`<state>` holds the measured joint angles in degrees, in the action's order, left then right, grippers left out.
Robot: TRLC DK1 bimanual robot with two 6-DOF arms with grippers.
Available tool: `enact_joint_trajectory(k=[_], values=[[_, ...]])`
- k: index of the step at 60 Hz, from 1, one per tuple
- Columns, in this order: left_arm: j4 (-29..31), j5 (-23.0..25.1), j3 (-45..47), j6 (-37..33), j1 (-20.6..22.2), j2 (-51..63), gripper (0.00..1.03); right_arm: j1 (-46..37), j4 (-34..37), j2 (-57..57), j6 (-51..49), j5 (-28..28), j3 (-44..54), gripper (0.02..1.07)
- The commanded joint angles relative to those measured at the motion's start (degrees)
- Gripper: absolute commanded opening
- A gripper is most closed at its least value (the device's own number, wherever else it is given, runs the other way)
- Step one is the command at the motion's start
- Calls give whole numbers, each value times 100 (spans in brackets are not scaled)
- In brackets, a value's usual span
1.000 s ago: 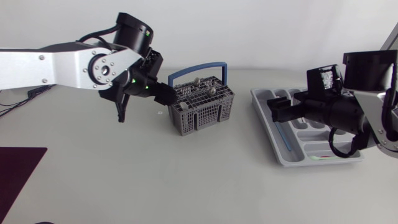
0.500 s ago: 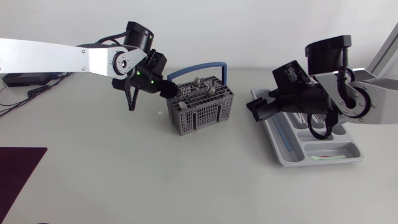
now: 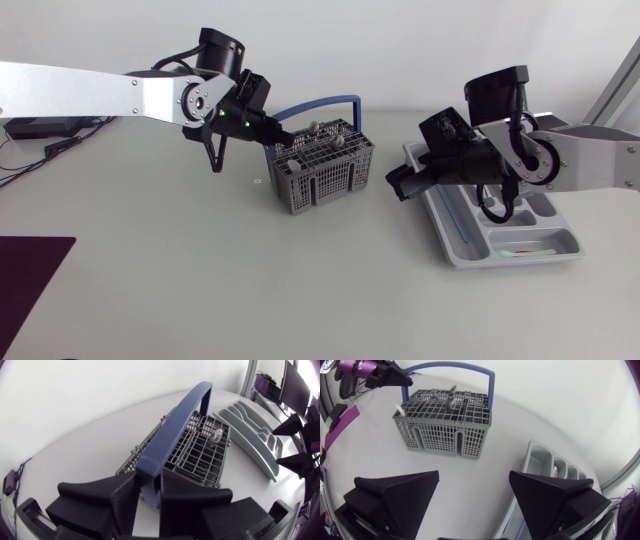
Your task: Unload the cutlery basket into the drawer organizer.
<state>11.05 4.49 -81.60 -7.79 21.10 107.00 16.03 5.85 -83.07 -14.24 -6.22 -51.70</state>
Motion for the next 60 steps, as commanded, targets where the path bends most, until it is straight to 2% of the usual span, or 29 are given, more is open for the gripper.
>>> enact_joint_trajectory(k=[1, 21, 31, 40, 42, 44, 45, 47, 51, 52, 54, 56, 60], values=[[257, 210, 162, 41, -10, 40, 18, 40, 31, -43, -123, -37, -121, 103], [864, 755, 1191, -609, -62, -1085, 18, 137, 57, 71, -132, -29, 20, 103], [1356, 1256, 1709, -873, -265, -1867, 18, 216, 277, 397, -158, -29, 178, 103], [1418, 1317, 2017, -1093, -344, -2192, 20, 304, 303, 783, -237, -37, 442, 103], [1400, 1317, 2026, -1093, -352, -2201, 25, 313, 303, 792, -255, -37, 459, 103], [1400, 1326, 2017, -1084, -352, -2210, 36, 330, 303, 775, -255, -37, 477, 103], [1400, 1326, 2017, -1075, -352, -2227, 44, 348, 303, 766, -255, -37, 477, 103], [1400, 1326, 2026, -1075, -352, -2263, 54, 357, 312, 766, -255, -29, 486, 103], [1400, 1335, 2069, -1075, -300, -2386, 81, 392, 347, 783, -246, -29, 503, 103], [1400, 1335, 2069, -1075, -291, -2394, 83, 401, 365, 792, -246, -29, 503, 103], [1400, 1397, 2105, -1075, -238, -2491, 94, 401, 382, 827, -246, -29, 512, 103], [1400, 1493, 2122, -1075, -238, -2570, 98, 409, 391, 862, -246, -20, 521, 103], [1409, 1625, 2175, -1058, -238, -2772, 98, 409, 435, 924, -246, -20, 538, 103]])
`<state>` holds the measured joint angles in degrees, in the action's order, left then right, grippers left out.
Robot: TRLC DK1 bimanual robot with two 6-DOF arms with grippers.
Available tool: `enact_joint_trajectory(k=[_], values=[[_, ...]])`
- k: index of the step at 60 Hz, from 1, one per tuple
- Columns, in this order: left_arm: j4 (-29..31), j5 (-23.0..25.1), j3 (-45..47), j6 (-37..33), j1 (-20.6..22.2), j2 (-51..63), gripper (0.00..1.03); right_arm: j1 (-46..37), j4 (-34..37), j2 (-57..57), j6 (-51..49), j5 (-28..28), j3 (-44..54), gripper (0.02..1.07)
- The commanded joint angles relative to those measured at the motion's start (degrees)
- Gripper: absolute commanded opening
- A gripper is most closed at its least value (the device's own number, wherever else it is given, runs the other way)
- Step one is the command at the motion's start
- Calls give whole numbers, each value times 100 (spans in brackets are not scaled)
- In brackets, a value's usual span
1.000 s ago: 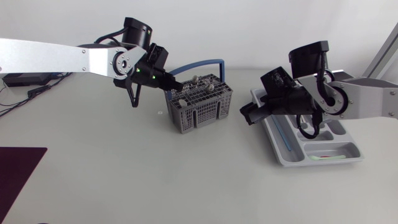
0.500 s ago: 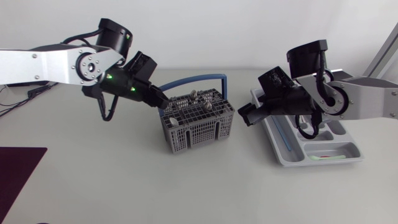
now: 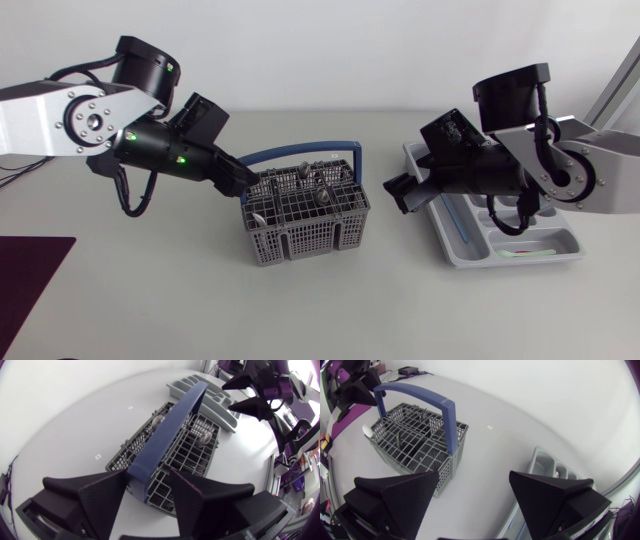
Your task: Unload the cutlery basket into the drawer organizer.
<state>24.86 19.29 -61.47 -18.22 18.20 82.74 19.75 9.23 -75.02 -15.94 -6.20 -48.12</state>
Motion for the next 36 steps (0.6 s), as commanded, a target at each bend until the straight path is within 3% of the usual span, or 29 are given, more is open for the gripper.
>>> enact_joint_trajectory(k=[1, 10, 24, 28, 29, 36], values=[[36, 145, 171, -15, 52, -364, 98, 38, 105, 137, -75, -22, 189, 103], [282, 154, 303, -50, -62, -997, 98, 12, 131, 190, -128, -13, 241, 103], [836, 145, 487, -595, -1213, -1375, 89, -94, 43, -12, -199, -13, 294, 103], [775, 145, 619, -780, -1494, -1208, 74, -94, -18, -179, -199, -13, 268, 102], [660, 145, 663, -780, -1582, -1058, 65, -94, -18, -258, -190, -22, 241, 102], [388, 145, 628, -736, -1538, -443, 26, -94, -71, -575, -163, -22, 118, 93]])
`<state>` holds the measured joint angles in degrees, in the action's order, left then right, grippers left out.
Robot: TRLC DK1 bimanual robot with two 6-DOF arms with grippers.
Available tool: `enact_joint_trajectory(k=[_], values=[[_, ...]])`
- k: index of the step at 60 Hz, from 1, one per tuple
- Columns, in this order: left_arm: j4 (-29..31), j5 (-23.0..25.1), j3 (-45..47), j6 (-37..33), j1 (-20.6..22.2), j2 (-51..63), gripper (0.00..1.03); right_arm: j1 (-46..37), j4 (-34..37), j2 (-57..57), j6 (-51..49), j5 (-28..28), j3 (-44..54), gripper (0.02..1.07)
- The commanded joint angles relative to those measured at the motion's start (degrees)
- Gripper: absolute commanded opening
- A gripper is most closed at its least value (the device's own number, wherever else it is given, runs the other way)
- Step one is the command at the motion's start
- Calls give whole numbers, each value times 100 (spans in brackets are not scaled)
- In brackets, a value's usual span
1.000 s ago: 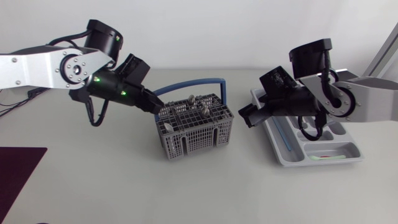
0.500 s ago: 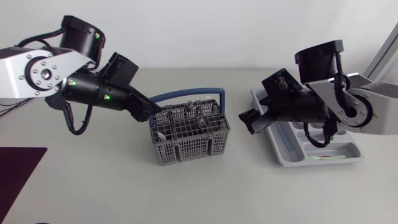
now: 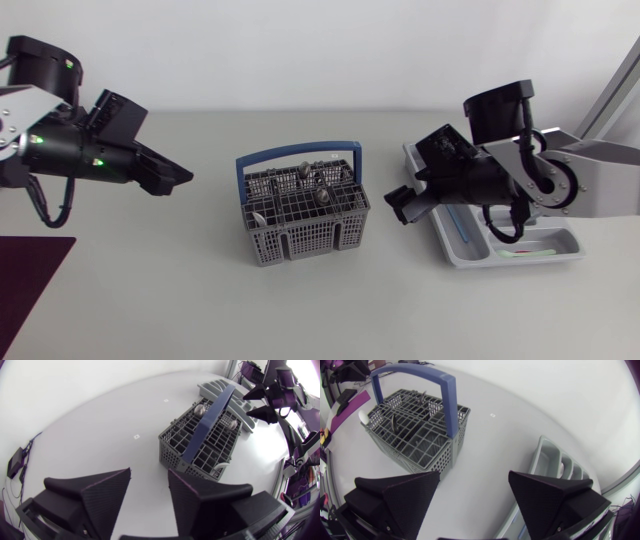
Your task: Unload the cutlery basket into the drawer organizer.
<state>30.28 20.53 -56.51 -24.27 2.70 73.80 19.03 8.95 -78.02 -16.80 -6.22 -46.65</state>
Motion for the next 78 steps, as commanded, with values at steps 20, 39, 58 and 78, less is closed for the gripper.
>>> enact_joint_trajectory(k=[20, 39, 58, 78], values=[[-479, 30, -282, 116, 837, 1857, 18, 66, -429, -732, 282, -310, -213, 10], [-831, 38, -721, 397, 1004, 2191, 18, 479, -385, -970, 414, -354, -327, 9], [-928, 38, -1450, 590, 1312, 2798, 18, 866, -166, -636, 546, -301, -133, 9], [-928, 38, -1635, 661, 1356, 3026, 18, 813, -280, -917, 572, -20, -336, 9]])
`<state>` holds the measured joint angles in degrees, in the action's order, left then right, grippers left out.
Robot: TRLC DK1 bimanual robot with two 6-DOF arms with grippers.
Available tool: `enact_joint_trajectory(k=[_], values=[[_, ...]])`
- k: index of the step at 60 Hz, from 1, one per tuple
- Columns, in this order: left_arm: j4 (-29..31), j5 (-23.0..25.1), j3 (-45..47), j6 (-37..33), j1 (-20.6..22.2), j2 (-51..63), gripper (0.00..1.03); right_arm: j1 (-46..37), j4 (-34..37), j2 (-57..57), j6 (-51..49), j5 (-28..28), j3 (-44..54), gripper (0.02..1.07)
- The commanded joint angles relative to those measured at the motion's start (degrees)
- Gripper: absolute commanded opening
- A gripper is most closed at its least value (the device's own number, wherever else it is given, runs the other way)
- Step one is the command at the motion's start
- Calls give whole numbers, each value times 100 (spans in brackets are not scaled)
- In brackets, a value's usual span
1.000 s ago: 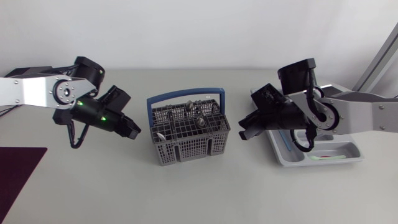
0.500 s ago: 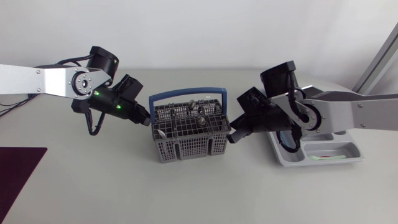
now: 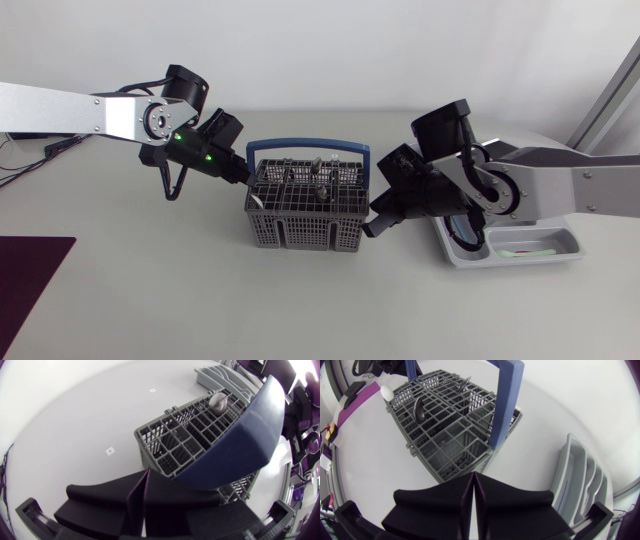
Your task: Unload the cutlery basket into the drawer organizer.
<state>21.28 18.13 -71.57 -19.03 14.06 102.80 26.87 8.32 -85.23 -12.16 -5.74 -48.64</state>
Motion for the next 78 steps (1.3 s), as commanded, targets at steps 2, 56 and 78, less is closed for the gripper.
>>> enact_joint_trajectory(k=[2, 56, 78], values=[[-27, 279, -111, 145, 228, 126, 18, -15, -234, -248, 109, -59, -181, 9], [87, 270, 847, -145, -413, -1061, 30, -429, -172, 297, -172, 38, 30, 38], [386, 428, 1453, -1718, -457, -3170, 85, -499, -172, 1668, -717, 64, 997, 101]])
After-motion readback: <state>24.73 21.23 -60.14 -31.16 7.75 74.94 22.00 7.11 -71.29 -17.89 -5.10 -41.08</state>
